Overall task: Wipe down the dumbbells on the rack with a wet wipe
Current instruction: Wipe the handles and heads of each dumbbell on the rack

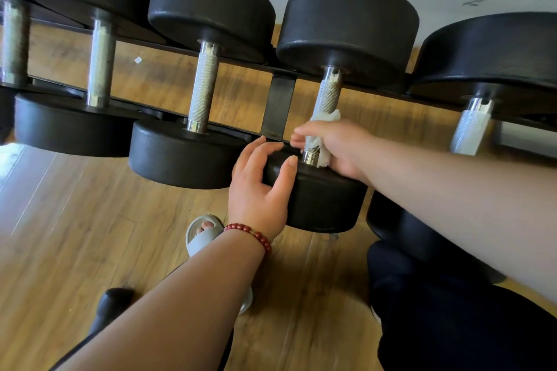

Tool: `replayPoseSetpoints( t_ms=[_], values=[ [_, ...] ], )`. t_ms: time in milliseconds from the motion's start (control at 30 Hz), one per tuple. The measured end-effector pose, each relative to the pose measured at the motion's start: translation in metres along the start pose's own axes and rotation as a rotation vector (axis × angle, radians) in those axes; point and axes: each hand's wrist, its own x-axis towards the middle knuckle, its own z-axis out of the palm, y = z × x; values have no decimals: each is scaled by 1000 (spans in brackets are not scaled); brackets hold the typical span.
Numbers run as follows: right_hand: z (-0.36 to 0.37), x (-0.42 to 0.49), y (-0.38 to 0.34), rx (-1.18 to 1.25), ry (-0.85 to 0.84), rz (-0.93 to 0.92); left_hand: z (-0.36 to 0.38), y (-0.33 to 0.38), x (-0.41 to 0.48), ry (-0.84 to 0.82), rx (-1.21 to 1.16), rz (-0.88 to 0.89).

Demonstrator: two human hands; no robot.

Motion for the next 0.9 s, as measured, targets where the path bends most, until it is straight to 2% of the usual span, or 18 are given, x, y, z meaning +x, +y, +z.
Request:
replayPoseSetpoints(
  t_ms=[67,167,233,367,600,667,800,900],
  values=[
    [-2,-1,-4,-35,8,20,0,0,0,6,1,0],
    [0,1,-9,117,44,-45,1,0,0,10,-4,-1],
    [2,-1,-5,134,30,-39,1,-1,1,14,-2,-2],
    [-4,-8,-1,-99,20,31,2,-1,1,20,2,9],
    [-12,-28,0,-477,22,-50,2,0,1,15,6,-1],
    [-14,-32,4,-541,100,-157,1,0,1,13,7,0],
    [-20,-42,9,-945,309,-552,1,0,1,19,15,-6],
    [-31,-49,10,-1002,304,-871,1,1,1,19,8,-4]
  ],
)
